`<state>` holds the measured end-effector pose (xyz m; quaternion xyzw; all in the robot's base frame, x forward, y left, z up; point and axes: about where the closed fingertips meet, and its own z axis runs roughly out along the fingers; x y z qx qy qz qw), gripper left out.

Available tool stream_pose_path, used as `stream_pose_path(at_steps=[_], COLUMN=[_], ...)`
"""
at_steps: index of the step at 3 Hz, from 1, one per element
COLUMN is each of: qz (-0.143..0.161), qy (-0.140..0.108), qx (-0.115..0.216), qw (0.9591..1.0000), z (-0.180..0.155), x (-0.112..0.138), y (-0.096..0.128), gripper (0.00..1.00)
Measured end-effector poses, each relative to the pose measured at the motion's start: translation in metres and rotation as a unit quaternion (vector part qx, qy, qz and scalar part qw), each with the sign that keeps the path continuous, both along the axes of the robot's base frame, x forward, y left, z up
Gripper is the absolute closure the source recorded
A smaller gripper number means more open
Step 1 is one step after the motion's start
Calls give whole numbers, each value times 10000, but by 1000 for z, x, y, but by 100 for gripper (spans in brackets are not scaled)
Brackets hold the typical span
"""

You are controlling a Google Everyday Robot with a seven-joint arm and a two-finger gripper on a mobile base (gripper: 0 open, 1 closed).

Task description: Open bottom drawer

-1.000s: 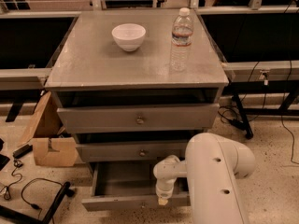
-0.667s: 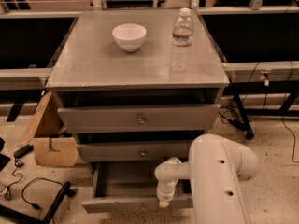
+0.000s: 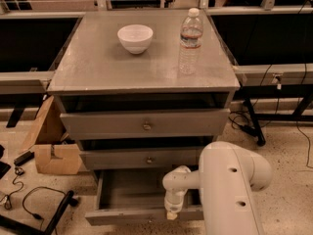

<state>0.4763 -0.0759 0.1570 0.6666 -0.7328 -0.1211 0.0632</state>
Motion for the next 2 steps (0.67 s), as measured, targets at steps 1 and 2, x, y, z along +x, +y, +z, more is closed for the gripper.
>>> stream_pose_path(at_steps=[1,2], qz=[-5,-7], qy=[108,249], qx=[69,150], qw=[9999,9996], z=[-1,-2], x=[-7,-18], y=[3,6], gripper=[100,100])
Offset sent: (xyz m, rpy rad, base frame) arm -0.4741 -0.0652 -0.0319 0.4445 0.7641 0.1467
